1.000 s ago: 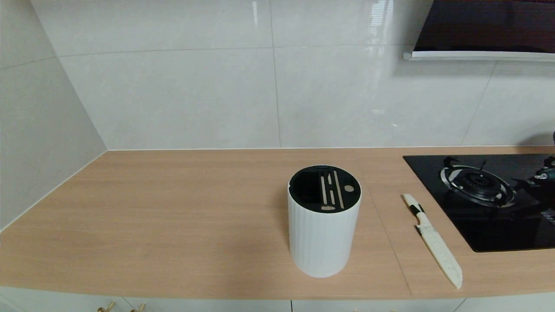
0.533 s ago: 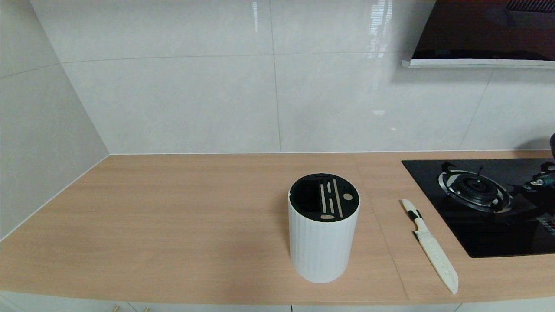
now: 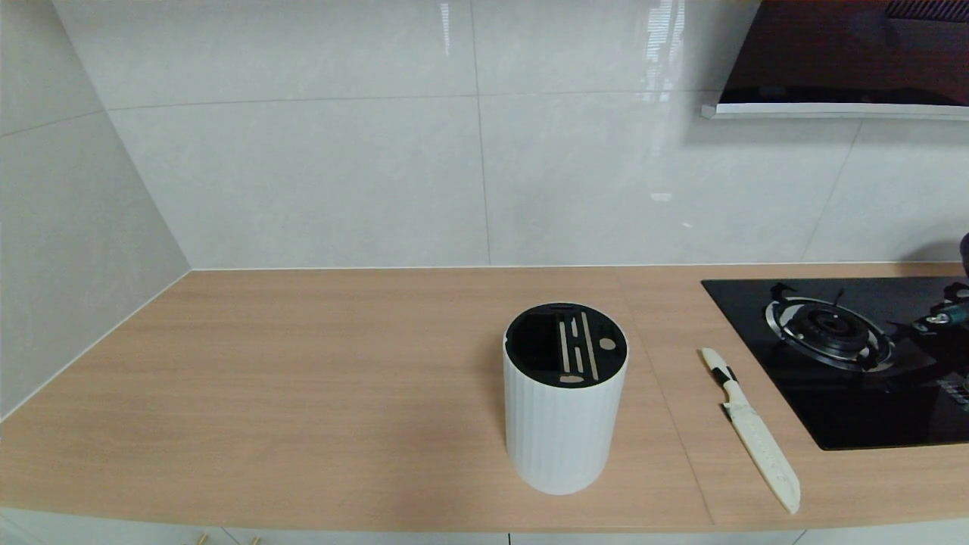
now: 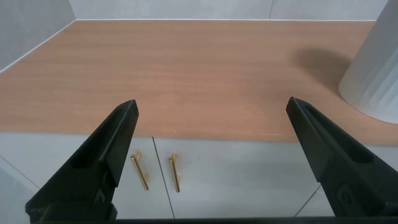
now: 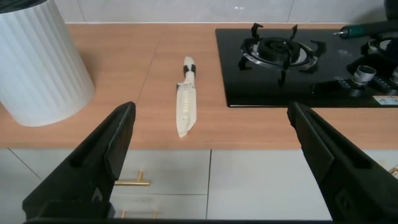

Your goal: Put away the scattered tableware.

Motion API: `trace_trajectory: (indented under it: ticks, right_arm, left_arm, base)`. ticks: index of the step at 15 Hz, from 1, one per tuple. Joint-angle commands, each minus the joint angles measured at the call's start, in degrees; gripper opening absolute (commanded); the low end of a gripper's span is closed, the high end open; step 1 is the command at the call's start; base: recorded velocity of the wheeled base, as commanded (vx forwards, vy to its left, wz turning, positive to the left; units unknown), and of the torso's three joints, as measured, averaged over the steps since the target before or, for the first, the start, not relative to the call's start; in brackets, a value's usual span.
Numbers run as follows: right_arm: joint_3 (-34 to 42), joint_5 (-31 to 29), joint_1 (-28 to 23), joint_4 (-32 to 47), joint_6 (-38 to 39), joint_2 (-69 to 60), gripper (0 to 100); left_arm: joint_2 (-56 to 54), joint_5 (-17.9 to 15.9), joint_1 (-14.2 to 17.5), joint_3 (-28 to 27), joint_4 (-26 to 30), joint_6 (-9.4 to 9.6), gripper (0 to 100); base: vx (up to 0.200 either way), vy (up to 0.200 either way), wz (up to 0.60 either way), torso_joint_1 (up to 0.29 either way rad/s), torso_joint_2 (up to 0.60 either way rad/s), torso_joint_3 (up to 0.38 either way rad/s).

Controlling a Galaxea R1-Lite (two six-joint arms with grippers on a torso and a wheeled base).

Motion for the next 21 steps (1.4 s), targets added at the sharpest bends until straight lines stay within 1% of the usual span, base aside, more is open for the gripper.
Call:
trace_trajectory:
  ticks: [1,2,3,4,7,9,10,11,12,13,18,19,21]
  right_arm:
    - [-8.6,0.3,0.4,0.1,0.5,3.9,100]
    - [-13.5,0.6,1.2,0.1,1.3,10.0,100]
    - [-14.7,1.2,1.5,0.0,1.3,13.6,100]
    - [-17.0,2.1,1.5,-0.3,1.1,21.4,100]
    - [-26.3,2.2,1.8,-1.3,0.6,39.6,100]
    - [-30.8,2.2,4.2,-7.3,3.4,50.5,100]
    - [-31.6,2.0,5.9,-11.3,3.9,54.5,100]
    - [-31.8,1.8,6.5,-12.1,3.9,55.6,100]
    - [-33.8,0.8,8.3,-13.3,3.8,61.9,100]
    - [-34.8,0.3,8.7,-13.3,3.6,66.0,100]
    - [-37.4,0.0,8.9,-13.7,2.2,84.0,100]
    - [-37.4,-0.1,8.9,-14.4,2.3,86.8,100]
    - [-36.4,-0.1,8.8,-18.4,2.3,92.4,100]
  left_arm:
    - [0.1,0.0,0.0,0.0,0.0,-0.02,100]
    - [0.1,0.0,0.0,0.0,0.0,-0.02,100]
    - [0.1,0.0,0.0,0.0,0.0,-0.02,100]
    - [0.1,0.0,0.0,0.0,0.0,-0.02,100]
    - [0.1,0.0,0.0,0.0,0.0,-0.02,100]
    - [0.1,0.0,0.0,0.0,0.0,-0.02,100]
    - [0.1,0.0,0.0,0.0,0.0,-0.02,100]
    - [0.1,0.0,0.0,0.0,-0.1,-0.02,100]
    - [0.0,0.0,0.0,0.0,0.0,-0.02,100]
    - [0.1,0.0,0.0,0.0,0.0,-0.02,100]
    - [0.1,0.0,0.0,0.0,0.0,-0.02,100]
    - [0.1,0.0,0.0,0.0,0.0,-0.02,100]
    - [0.1,0.0,0.0,0.0,0.0,-0.02,100]
  base:
    - [0.0,0.0,0.0,0.0,0.0,0.0]
    - [0.0,0.0,0.0,0.0,0.0,0.0]
    - [0.0,0.0,0.0,0.0,0.0,0.0]
    - [0.0,0.0,0.0,0.0,0.0,0.0]
    - [0.0,0.0,0.0,0.0,0.0,0.0]
    - [0.0,0.0,0.0,0.0,0.0,0.0]
    - [0.0,0.0,0.0,0.0,0.0,0.0]
    - [0.0,0.0,0.0,0.0,0.0,0.0]
    - [0.0,0.0,0.0,0.0,0.0,0.0]
    - [0.0,0.0,0.0,0.0,0.0,0.0]
    - [0.0,0.0,0.0,0.0,0.0,0.0]
    - [0.0,0.0,0.0,0.0,0.0,0.0]
    - [0.0,0.0,0.0,0.0,0.0,0.0]
